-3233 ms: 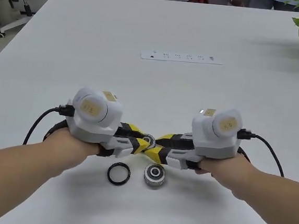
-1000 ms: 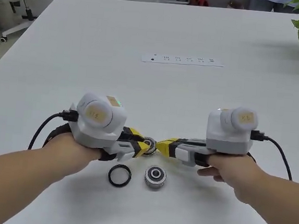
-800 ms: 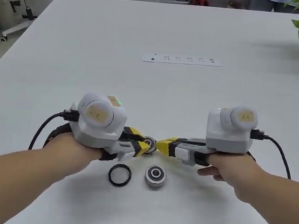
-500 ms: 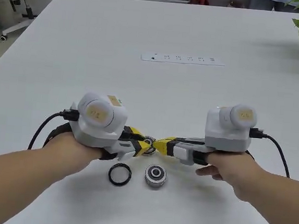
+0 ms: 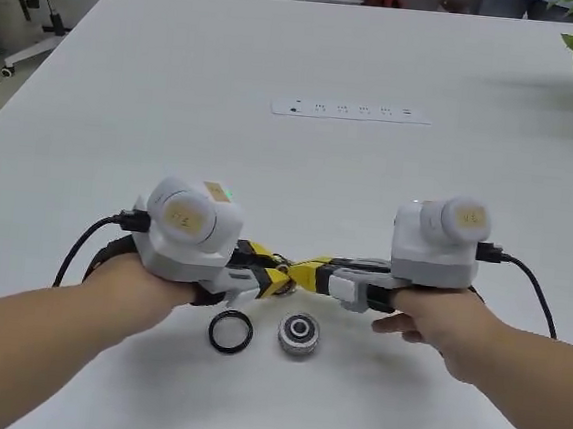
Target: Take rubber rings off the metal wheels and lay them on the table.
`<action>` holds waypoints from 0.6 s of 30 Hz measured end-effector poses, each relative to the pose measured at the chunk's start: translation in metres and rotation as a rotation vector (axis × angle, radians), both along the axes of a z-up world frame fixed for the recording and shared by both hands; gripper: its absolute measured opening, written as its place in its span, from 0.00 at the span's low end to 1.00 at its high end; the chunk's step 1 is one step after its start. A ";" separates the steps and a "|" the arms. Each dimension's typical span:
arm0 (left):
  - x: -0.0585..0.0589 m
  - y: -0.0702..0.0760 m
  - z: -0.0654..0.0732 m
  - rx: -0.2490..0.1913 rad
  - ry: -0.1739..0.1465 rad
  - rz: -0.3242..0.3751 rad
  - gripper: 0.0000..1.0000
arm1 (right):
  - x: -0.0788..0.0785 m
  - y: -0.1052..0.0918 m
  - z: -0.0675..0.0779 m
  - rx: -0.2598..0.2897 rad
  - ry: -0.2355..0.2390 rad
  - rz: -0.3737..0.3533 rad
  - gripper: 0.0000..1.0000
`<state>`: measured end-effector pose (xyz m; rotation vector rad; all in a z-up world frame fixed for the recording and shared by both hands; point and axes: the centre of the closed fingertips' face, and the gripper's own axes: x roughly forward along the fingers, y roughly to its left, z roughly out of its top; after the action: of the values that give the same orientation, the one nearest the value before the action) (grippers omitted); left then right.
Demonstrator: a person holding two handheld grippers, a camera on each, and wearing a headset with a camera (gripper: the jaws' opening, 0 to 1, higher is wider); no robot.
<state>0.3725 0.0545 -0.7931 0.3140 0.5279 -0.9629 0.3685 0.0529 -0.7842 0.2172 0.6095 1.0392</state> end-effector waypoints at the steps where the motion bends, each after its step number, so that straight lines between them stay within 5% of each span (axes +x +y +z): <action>1: 0.000 0.000 0.000 0.000 0.002 -0.001 0.12 | 0.000 0.000 0.000 0.000 0.000 -0.001 0.00; 18: -0.002 -0.003 0.003 0.039 -0.015 -0.064 0.14 | 0.002 -0.004 -0.002 -0.002 0.003 -0.012 0.00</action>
<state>0.3705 0.0515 -0.7904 0.3744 0.5258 -1.0123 0.3702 0.0491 -0.7862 0.2204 0.6115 1.0268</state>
